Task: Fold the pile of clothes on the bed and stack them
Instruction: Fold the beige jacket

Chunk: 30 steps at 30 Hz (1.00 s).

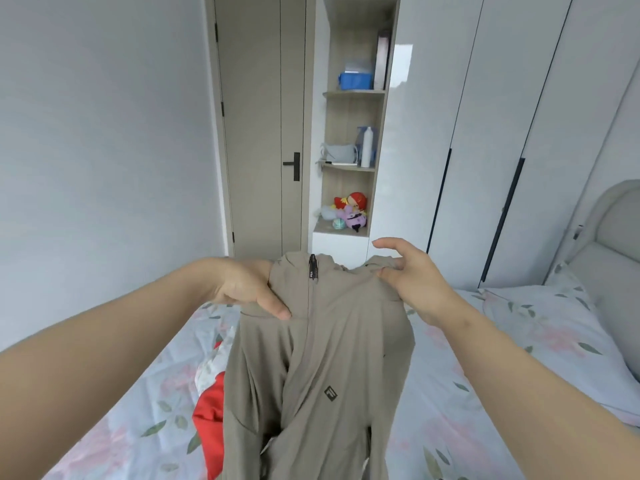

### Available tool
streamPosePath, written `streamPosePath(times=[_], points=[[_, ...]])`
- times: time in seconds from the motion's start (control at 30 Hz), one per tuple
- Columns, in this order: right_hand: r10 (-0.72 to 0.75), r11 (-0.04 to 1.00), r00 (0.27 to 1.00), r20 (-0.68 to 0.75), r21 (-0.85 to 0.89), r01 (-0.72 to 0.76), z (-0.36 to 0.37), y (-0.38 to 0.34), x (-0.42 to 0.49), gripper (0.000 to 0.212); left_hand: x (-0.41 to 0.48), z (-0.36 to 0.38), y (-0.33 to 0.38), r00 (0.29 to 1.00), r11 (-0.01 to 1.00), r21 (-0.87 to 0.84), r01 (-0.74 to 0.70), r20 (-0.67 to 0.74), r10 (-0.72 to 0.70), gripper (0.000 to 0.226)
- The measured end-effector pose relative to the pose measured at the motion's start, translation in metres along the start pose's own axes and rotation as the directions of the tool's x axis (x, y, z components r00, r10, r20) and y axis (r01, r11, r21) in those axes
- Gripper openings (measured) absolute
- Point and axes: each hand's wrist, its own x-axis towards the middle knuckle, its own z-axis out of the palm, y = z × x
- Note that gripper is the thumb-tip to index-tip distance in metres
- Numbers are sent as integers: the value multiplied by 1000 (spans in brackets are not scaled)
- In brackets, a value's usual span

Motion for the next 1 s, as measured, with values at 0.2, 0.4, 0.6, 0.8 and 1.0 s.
streamPosePath(times=[0.2,0.4,0.6,0.8,1.0], points=[[131,978,989,70,152,-141,7,-3,-6,22,-8,-15,5,960,989,-102,-107,-271,75,19],[99,984,924,369,-173,-36,13,-22,-11,33,0,-7,9,930,946,-281,-164,-363,54,15],[-125,838,986,111,-520,165,7,-19,2,8,-12,-10,17,962,971,-210,-111,-268,52,47],[-221,756,964,147,-599,265,3,1,0,39,-29,-20,13,997,996,-74,-55,-66,50,44],[-179,720,980,87,-667,191,-9,13,-4,47,-42,-31,1,991,975,-183,-128,22,134,45]])
